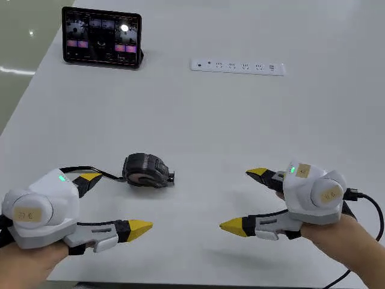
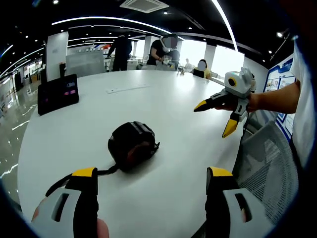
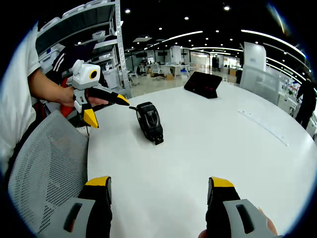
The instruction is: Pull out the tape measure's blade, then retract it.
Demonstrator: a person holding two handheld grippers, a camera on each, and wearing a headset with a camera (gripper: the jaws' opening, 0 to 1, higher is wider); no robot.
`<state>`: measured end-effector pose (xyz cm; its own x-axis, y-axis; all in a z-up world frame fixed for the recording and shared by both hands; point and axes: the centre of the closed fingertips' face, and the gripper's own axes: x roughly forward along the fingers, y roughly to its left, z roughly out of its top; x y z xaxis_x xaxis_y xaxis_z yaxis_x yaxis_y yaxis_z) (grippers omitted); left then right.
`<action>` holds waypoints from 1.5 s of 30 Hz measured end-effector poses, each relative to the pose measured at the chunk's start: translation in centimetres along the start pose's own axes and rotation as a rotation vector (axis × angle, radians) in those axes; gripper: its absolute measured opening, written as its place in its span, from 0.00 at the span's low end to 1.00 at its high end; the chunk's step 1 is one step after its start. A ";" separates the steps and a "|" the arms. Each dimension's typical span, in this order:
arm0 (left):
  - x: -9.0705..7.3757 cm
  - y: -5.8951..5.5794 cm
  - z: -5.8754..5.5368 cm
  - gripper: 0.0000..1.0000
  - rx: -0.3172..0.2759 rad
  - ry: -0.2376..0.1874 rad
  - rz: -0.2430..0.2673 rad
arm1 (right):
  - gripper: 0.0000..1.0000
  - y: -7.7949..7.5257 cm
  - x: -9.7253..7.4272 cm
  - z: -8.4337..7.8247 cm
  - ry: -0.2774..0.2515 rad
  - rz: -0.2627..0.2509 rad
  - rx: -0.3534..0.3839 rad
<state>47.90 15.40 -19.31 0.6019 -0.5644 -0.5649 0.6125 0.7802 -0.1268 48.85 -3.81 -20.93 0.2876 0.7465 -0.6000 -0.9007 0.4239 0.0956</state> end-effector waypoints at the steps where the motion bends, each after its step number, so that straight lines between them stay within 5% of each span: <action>1: -0.1 0.0 0.0 0.88 -0.002 -0.002 0.001 | 0.79 0.0 -0.1 0.0 -0.003 -0.002 0.005; 45: -1.8 0.2 -1.0 0.92 -0.003 -0.010 -0.014 | 0.94 -0.3 -4.1 -2.8 -0.037 -0.097 0.087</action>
<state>46.42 16.87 -19.18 0.5987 -0.5780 -0.5545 0.6194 0.7730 -0.1370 47.06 -8.45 -20.74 0.3856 0.7175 -0.5801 -0.8366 0.5370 0.1082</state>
